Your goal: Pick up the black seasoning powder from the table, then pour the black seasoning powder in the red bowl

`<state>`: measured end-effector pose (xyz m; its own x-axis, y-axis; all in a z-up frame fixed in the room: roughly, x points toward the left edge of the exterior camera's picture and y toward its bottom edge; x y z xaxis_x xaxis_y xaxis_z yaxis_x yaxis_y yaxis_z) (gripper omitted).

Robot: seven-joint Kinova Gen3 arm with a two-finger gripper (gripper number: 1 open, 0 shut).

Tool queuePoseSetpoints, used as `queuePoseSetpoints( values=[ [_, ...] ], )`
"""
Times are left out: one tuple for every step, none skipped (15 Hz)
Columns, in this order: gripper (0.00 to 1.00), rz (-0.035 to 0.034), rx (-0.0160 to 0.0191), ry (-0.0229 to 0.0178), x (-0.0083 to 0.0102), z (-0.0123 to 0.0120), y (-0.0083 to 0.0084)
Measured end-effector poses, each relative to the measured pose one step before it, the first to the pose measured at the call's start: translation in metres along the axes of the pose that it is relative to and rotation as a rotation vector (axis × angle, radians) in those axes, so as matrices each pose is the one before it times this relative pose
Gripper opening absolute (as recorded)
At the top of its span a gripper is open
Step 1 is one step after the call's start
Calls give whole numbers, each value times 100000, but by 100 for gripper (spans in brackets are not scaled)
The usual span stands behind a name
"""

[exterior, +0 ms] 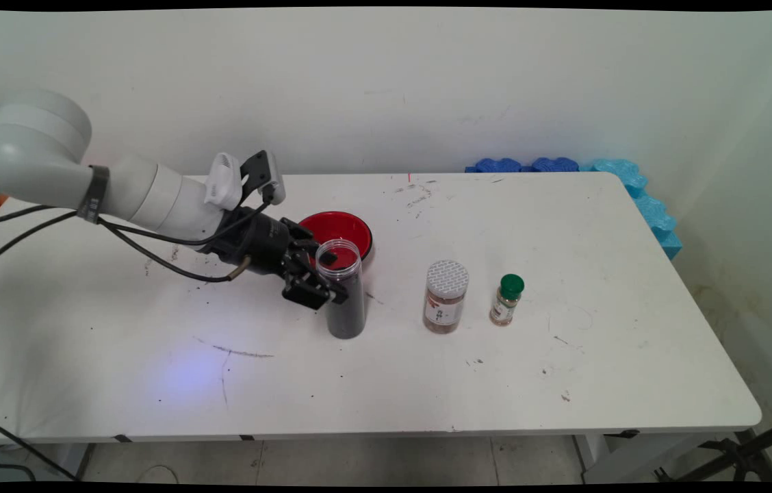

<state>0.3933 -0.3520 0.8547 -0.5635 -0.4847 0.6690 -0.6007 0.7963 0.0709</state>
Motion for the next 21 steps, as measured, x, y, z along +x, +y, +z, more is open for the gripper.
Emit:
queuePoseSetpoints(
  values=[
    [0,14,87,302,68,91,-35],
    [0,20,83,188,72,77,-44],
    [0,39,-8,130,90,80,-23],
    [0,45,-6,99,74,60,-16],
    [0,-68,-100,130,82,48,-7],
    [0,-152,-115,175,79,7,-2],
    [0,-125,-222,283,116,-33,9],
    [0,-61,-252,357,136,-124,24],
    [0,-12,-204,256,100,-89,20],
    [0,29,-419,151,174,-223,43],
    [0,11,-450,105,244,-340,36],
    [0,138,-306,-54,310,-420,24],
    [0,-2,-334,260,326,-435,50],
    [0,9,-163,280,214,-320,43],
    [0,7,-439,301,343,-459,83],
    [0,-9,-478,230,251,-354,107],
    [0,-376,-801,419,422,-618,163],
    [0,-476,-938,333,480,-689,174],
    [0,-608,-876,209,457,-707,162],
    [0,-1130,-626,-56,388,-568,74],
    [0,-1745,-715,-172,440,-610,48]
  ],
)
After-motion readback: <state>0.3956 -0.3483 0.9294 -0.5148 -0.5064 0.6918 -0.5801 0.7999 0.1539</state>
